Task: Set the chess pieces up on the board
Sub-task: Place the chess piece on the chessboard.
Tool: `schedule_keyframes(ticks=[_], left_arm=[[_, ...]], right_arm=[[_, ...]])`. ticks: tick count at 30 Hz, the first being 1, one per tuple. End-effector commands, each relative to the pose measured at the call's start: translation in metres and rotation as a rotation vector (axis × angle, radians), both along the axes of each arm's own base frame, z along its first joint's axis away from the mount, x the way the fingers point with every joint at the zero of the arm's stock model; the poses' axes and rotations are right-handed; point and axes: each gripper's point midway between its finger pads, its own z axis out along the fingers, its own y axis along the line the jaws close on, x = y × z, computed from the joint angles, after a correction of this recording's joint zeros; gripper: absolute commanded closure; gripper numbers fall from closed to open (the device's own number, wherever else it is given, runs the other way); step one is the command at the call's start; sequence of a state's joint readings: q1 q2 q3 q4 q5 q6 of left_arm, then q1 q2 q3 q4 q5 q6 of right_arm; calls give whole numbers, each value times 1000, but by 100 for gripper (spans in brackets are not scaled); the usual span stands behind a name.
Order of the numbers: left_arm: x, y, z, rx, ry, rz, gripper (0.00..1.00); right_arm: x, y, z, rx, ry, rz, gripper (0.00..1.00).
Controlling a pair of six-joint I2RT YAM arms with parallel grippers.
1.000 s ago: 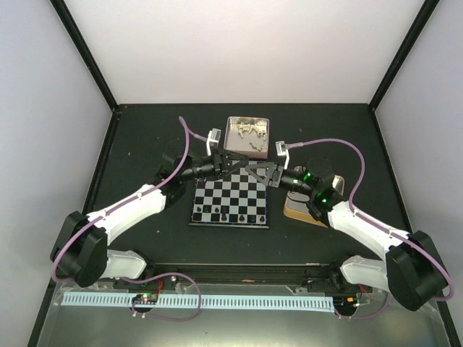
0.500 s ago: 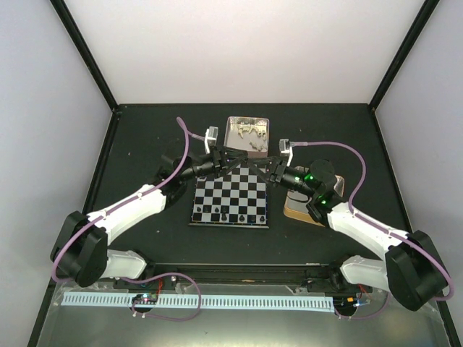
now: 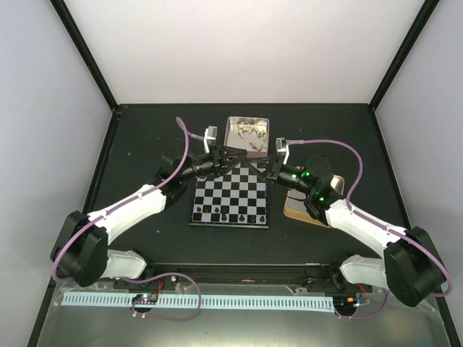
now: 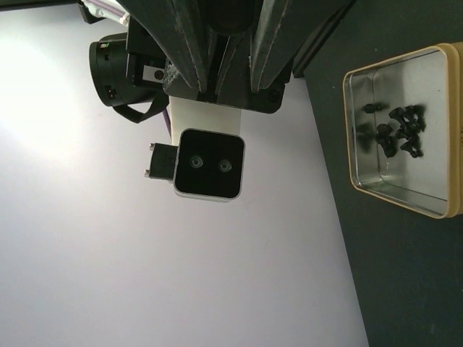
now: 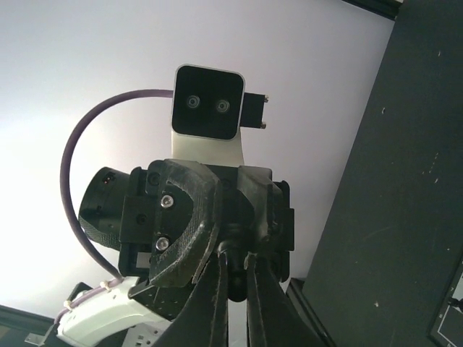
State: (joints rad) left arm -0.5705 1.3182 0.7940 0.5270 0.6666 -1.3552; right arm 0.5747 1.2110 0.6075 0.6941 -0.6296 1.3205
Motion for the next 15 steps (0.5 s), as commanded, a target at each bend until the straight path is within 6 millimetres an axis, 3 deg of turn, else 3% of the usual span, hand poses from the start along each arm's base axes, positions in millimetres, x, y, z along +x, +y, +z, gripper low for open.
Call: schedule_keyframes(ticks=[1,3,6,9,15], left_arm=[[0,-2,-4,-6,2,-5,98],[0,1,-10,9,7,1,92],[2,9,-28,83,12,26,65],[5,28,-48,201,-3,81,48],[13,85,-83,513,-61,255,36]], right_arm=[[5,3,7,-18,-3,-18,99],[6,2,0,-52,5,-27,99],[6,0,-21,-162,40,-35,99],[5,-9,-56,-389,70,-41,99],[-10,-43,-136,-890,169,57,99]])
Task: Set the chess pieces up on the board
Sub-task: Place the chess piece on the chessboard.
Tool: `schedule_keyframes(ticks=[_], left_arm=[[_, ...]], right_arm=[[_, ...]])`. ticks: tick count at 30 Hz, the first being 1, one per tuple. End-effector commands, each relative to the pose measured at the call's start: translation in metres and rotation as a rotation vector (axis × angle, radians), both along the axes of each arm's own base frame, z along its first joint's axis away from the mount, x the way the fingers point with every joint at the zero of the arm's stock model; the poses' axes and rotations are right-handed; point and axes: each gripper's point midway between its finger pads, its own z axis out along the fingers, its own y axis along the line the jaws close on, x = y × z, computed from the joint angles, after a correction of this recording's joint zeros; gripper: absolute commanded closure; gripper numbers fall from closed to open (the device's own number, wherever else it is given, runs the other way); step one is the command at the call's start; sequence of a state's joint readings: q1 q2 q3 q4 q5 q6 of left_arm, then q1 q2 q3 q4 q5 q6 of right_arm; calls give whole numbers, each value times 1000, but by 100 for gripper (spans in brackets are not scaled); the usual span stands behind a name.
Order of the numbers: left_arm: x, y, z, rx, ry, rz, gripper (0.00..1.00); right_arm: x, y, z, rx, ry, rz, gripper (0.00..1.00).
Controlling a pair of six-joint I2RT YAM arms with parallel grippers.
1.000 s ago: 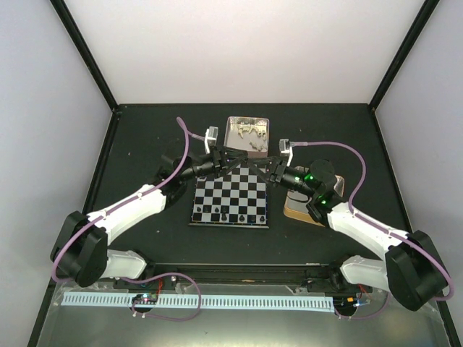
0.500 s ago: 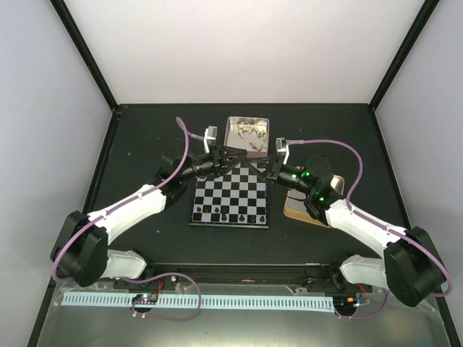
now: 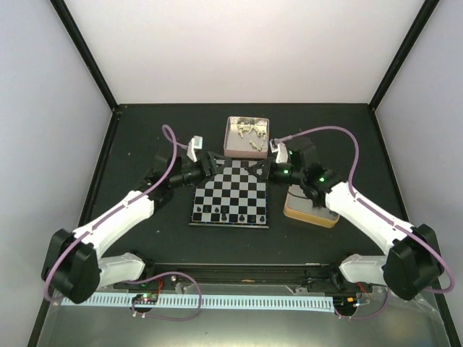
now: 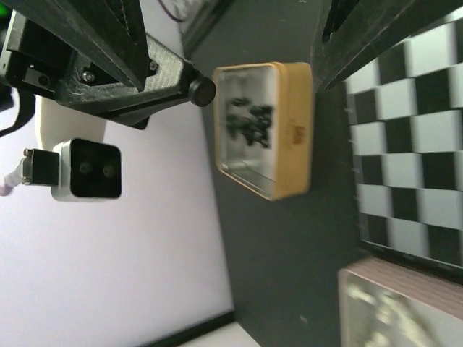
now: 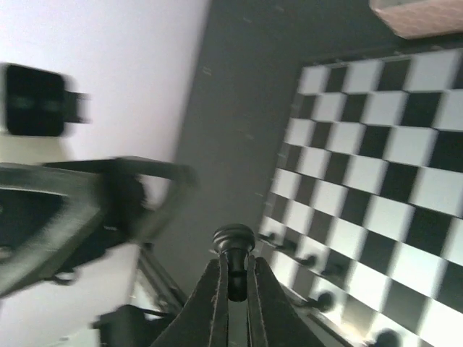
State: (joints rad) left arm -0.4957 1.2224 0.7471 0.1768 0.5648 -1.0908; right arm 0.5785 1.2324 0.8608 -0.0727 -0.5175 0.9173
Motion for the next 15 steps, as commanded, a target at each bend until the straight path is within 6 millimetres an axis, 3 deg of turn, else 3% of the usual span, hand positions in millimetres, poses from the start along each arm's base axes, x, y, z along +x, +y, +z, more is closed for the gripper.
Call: schedule_keyframes(ticks=[1,4,10,15], left_arm=[[3,50,-23,293,-87,126,35],[6,77,-19,418,-159,210,31],[7,112,-4,590,-278,309,26],[5,137,12,677,-337,396,24]], right_arm=[[-28,-40,-89,-472,154,106,99],[-34,-49,-112,-616,196,158,99],[-26,-59,-133,-905,203,215,99],[-25,-35,-143,-999,202,306,98]])
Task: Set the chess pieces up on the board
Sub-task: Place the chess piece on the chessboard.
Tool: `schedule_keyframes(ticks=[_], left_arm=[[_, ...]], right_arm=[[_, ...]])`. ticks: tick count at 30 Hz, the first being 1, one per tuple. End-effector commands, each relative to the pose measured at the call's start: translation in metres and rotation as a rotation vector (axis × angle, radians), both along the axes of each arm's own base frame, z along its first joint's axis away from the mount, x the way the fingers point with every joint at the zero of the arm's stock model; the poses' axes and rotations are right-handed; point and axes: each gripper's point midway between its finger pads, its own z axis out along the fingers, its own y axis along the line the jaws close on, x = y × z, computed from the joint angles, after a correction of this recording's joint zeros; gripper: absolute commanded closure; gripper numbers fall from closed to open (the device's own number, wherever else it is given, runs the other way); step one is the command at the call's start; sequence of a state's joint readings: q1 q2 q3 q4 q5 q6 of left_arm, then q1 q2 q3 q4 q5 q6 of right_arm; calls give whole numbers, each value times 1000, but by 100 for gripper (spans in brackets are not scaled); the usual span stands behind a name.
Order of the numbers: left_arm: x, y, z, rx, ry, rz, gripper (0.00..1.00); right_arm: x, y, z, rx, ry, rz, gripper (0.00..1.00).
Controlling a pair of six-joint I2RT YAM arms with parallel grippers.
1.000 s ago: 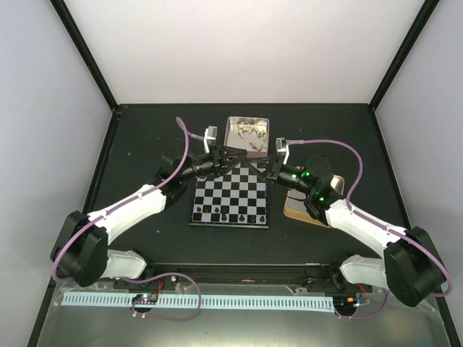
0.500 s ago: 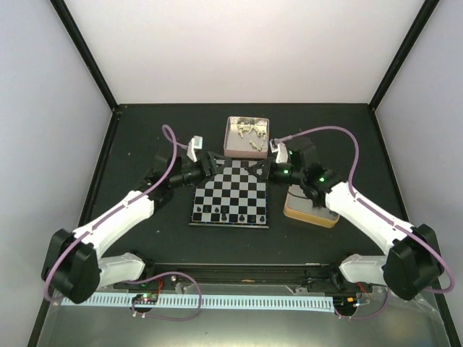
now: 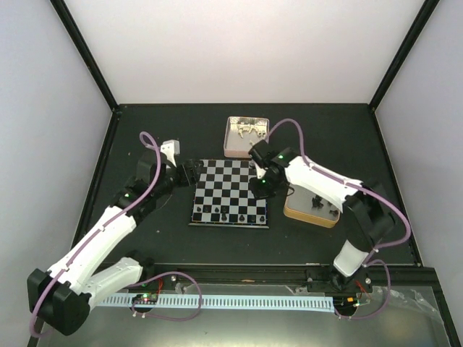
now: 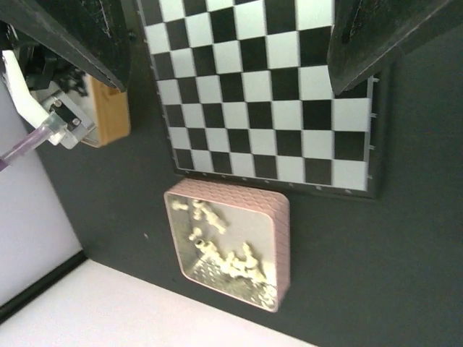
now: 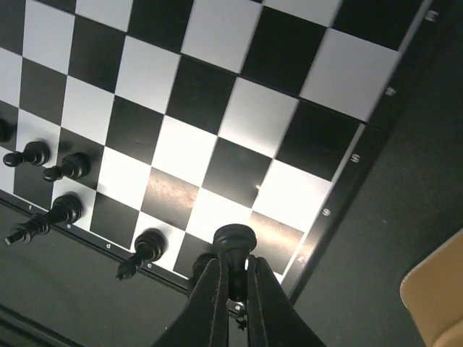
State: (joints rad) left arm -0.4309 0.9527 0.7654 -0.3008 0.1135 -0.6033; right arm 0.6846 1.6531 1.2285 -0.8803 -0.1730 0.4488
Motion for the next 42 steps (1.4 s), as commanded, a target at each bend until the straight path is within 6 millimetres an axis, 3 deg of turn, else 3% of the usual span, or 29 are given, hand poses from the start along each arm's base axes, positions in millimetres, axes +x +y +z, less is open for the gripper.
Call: schedule_keyframes(ticks=[1,8,14,29,42], left_arm=[[2,35,27,149,-107,108,23],[-3,52,39,197,-166,161,19],[-2,58,39,209,-171,183,19],[1,65,36,209,-168,205,18],[3,65,32,208,-161,204,18]], right_arm=[[-5,8,-5,-145,9,123,98],[-8,53,-13,-214,46,288,98],[-15,72,-22,-264,72,359,97],[-24,80,-42,-323,120,425,96],[-23,90,-47,-289,119,428,86]])
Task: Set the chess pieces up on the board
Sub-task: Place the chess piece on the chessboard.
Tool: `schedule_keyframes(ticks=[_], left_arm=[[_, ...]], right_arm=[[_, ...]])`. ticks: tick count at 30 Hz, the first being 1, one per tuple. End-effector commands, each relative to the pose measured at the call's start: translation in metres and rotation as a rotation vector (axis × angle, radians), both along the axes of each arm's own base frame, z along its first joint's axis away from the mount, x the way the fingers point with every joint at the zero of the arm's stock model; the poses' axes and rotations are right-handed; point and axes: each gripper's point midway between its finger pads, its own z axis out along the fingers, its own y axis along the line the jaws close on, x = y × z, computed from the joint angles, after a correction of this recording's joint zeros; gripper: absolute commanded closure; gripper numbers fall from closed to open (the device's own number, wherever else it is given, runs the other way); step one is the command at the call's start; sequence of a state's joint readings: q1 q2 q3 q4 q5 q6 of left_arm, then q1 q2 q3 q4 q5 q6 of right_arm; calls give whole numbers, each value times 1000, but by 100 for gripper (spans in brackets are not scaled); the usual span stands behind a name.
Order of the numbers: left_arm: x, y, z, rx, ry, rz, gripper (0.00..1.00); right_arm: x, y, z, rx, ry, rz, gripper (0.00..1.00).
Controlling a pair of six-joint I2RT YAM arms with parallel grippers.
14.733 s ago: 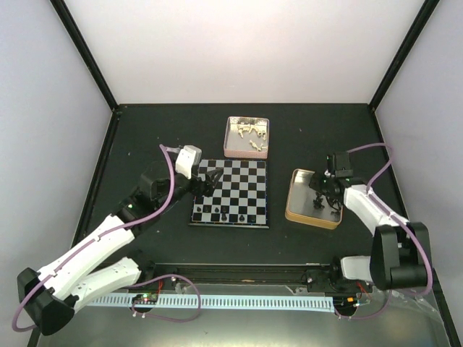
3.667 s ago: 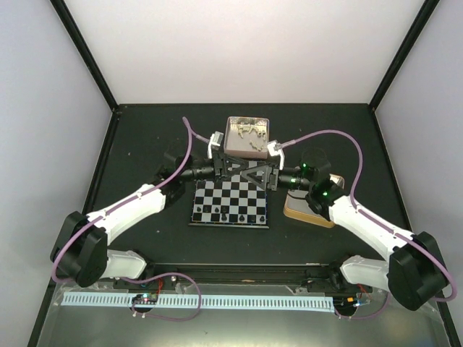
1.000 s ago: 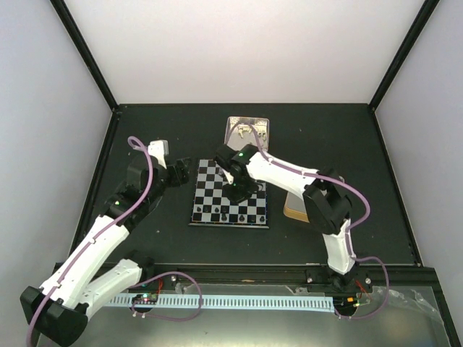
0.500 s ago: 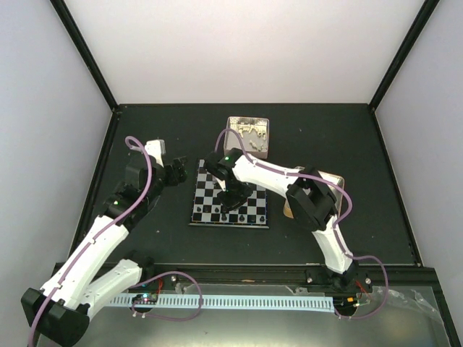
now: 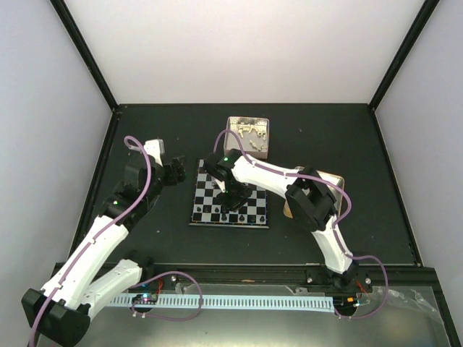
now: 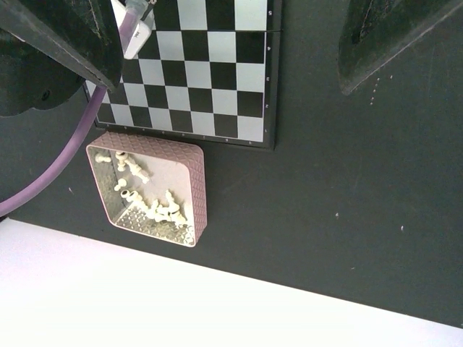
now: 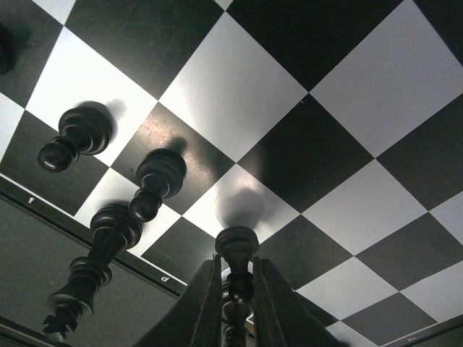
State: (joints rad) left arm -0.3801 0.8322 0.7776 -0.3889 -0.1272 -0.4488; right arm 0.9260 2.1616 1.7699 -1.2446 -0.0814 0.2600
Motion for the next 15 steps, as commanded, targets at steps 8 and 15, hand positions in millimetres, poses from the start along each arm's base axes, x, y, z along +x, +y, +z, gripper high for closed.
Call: schedule_keyframes(ticks=[8,15], left_arm=[[2,2,10,-5,-27,2,18],[2,2,10,-6,-25,0,18]], right_arm=[[6,12,6,45,-38,-11,80],[10,13,10,56,-62,-37,76]])
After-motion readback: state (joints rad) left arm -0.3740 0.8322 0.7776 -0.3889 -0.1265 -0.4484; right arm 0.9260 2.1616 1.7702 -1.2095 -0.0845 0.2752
